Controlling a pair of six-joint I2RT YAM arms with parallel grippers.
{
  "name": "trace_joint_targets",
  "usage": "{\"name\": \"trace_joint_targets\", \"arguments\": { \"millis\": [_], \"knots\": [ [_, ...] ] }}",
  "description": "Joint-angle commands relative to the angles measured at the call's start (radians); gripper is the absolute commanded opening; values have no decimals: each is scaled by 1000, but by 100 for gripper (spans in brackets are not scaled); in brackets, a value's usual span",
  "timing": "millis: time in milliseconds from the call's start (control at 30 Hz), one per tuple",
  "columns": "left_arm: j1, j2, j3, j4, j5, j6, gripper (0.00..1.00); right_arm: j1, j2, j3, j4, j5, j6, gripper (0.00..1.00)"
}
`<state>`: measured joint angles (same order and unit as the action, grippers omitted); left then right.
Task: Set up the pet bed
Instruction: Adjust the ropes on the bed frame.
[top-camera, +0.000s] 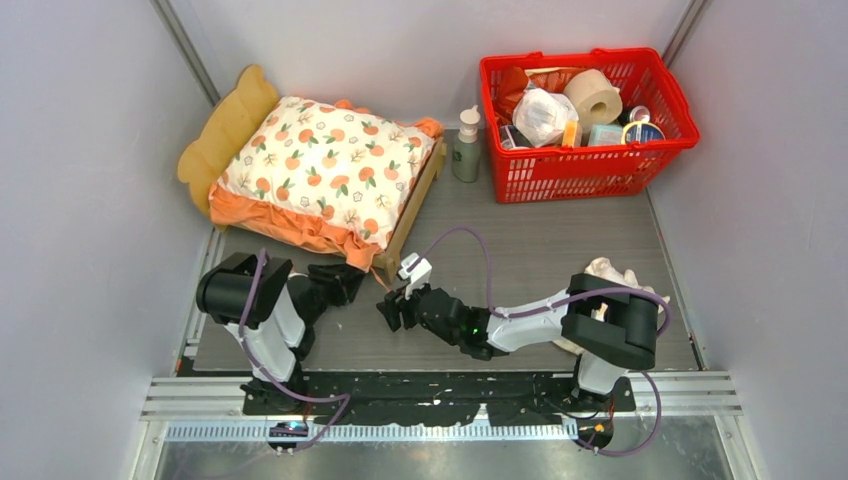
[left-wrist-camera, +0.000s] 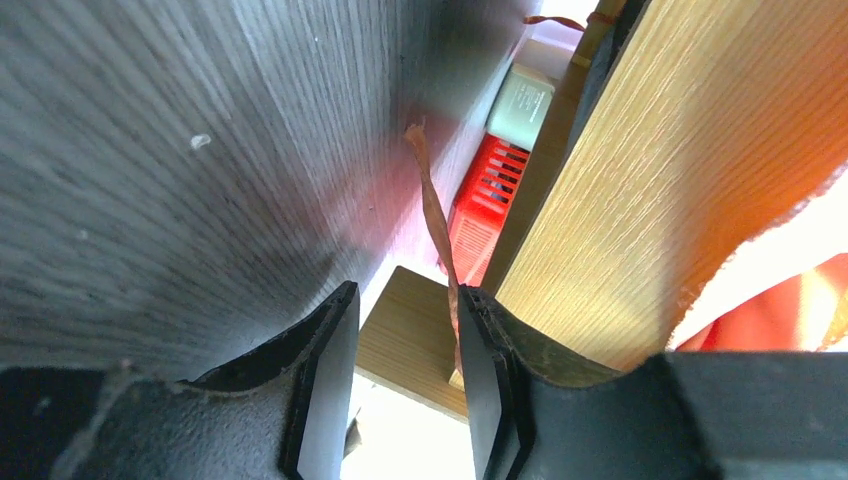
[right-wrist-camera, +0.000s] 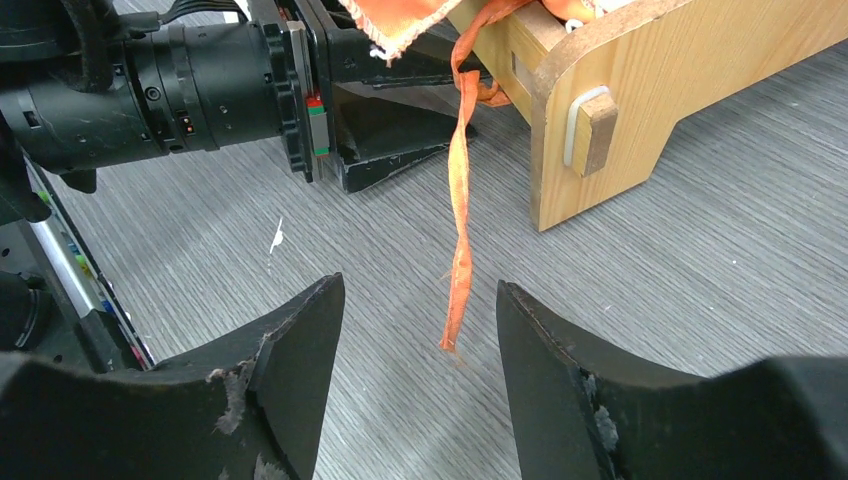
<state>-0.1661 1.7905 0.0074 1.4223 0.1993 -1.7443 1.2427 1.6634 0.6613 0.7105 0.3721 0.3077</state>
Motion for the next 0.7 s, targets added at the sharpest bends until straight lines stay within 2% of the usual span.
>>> {"name": "trace_joint_targets", "arguments": {
  "millis": [0,200,333,467,667],
  "knots": [
    [-3,-72,-80,67,-46,-53,47,8,-11,2,35,26,-16,63],
    [-3,-55,-59,67,-31,-50,41,7,66,44,28,71,-95,62],
    [-5,-54,-51,67,-42,-54,36,8,105,62,49,101,-143,57],
    [-10,-59,-63,66,-70,-69,26,8,121,71,55,112,-166,54],
    [-12,-47,-43,66,-85,-91,25,8,128,51,104,126,-168,48]
  ]
}}
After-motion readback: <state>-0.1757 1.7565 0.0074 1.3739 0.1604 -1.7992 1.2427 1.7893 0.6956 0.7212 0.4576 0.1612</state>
